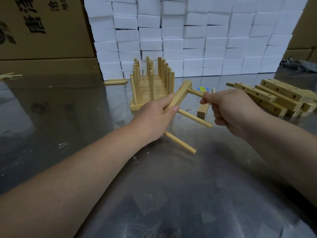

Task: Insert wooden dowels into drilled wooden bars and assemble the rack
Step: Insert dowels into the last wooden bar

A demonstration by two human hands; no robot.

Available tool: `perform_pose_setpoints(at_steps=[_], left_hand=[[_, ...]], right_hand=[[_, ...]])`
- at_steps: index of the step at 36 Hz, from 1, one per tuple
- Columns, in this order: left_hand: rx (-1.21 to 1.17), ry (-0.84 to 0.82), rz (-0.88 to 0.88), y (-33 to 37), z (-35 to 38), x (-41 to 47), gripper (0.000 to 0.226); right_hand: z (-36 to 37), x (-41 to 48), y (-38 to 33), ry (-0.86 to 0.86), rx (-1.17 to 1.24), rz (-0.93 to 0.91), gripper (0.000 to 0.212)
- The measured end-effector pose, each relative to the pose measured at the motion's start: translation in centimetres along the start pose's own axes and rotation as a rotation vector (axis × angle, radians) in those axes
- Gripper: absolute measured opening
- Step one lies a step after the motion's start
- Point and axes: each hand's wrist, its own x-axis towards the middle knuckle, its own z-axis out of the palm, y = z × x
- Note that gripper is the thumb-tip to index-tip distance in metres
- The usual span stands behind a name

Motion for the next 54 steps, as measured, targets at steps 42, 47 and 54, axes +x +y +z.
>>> perform_pose_setpoints(at_steps=[42,47,54], left_hand=[[-0.077,-0.118,-0.339,-1.8,-3.0,1.9,0.022],[-0.323,0.042,-0.427,-2.2,-3.2,1.9,0.039],[-0.265,0.077,-0.444,-3.7,-3.6,2.3,0.031]], right_hand=[[0.8,0.5,1.9,-0.086,-0.185,-0.362,0.018],[0.9,0.7,2.0,-0.013,-0.321,-0.417,0.021],[0.2,1.2,2.0,0.150,-0.313,-0.416,0.022]])
